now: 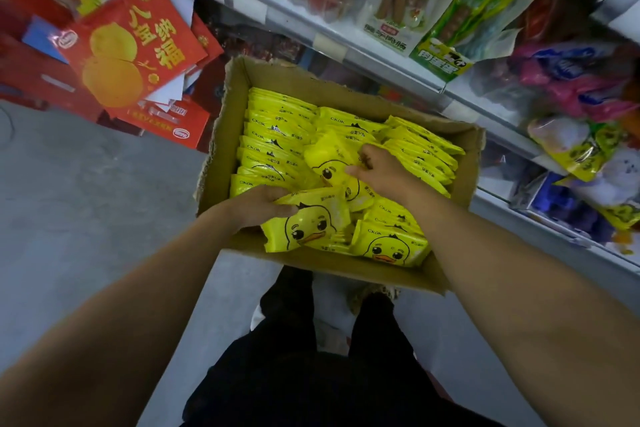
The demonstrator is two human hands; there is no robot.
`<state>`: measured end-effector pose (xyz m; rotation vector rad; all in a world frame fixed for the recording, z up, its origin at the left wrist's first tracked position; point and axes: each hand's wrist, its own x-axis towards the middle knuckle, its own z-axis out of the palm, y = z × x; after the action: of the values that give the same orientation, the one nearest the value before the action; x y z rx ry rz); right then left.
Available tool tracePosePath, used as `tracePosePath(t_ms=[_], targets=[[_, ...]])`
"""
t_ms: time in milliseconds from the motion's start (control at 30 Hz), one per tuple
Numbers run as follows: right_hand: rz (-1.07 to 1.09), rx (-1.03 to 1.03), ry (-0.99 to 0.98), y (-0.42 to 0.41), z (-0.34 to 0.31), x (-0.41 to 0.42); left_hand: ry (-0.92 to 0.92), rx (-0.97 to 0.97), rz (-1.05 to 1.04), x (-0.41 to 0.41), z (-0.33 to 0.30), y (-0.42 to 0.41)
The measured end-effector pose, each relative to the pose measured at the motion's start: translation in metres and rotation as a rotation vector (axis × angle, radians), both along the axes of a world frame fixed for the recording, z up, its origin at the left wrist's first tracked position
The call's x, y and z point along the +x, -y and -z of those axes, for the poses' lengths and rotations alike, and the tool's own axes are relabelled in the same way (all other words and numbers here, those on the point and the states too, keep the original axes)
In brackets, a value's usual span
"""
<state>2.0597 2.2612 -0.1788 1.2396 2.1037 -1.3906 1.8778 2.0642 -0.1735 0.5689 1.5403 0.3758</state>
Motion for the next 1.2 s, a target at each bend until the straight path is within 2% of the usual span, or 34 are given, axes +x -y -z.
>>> tracePosePath(t_ms=[100,333,433,600,833,1000,1200], targets=[[0.088,-0.003,-0.077,-0.022,-0.032,0.011,0.069,-0.012,-0.105,0.015,-0.034,-0.018],[0.375,-0.011,-0.278,-0.069,-0.134,0.064,0.093,0.093,-0.109,0.055,-0.122,-0.074],[0.434,-0.027,-0.396,-0.087,-0.185,0.103,0.19,0.22,0.003,0.088,-0.165,-0.102],[0.46,0.04,-0.567,-0.129,-0.276,0.195,0.17,0.421,0.026,0.162,-0.238,-0.157],[0.564,0.211,-0.796,-0.193,-0.385,0.331,-0.078,0.6,0.184,0.268,-0.33,-0.236],[0.597,0.26,-0.951,-0.226,-0.438,0.396,-0.412,0.652,0.354,0.32,-0.4,-0.293],[0.676,0.364,-0.963,-0.275,-0.471,0.433,-0.634,0.789,0.473,0.354,-0.459,-0.367]])
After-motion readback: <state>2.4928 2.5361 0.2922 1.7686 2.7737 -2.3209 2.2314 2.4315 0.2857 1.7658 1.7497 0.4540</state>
